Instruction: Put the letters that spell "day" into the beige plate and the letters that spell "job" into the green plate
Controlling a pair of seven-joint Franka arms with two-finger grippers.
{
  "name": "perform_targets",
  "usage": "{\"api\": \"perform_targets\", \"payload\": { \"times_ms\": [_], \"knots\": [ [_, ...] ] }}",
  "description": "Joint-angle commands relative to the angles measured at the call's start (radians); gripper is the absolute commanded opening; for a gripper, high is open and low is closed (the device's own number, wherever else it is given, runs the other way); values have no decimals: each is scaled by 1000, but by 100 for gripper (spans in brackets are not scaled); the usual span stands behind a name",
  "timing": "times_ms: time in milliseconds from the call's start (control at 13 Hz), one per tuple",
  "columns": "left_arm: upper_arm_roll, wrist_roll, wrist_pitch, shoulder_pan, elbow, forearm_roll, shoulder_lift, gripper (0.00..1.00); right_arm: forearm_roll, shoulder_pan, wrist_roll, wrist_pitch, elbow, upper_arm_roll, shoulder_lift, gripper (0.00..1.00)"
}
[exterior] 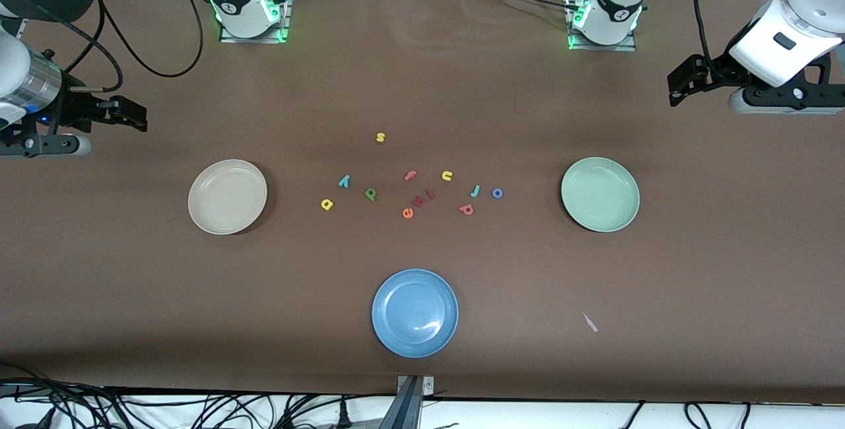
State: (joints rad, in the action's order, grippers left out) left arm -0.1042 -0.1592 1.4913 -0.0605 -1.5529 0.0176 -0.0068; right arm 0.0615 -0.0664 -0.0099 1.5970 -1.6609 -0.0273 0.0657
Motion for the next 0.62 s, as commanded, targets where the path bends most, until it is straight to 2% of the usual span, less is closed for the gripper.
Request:
{"api": "perform_targets", "payload": {
  "times_ms": [0, 538],
  "knots": [
    [-2, -10, -5, 4, -16, -1, -21, 100, 1, -1, 8, -9, 1, 0, -3, 100],
    [-2, -10, 0, 4, -15, 1, -13, 100, 1, -1, 7, -9, 1, 0, -3, 100]
  ]
}}
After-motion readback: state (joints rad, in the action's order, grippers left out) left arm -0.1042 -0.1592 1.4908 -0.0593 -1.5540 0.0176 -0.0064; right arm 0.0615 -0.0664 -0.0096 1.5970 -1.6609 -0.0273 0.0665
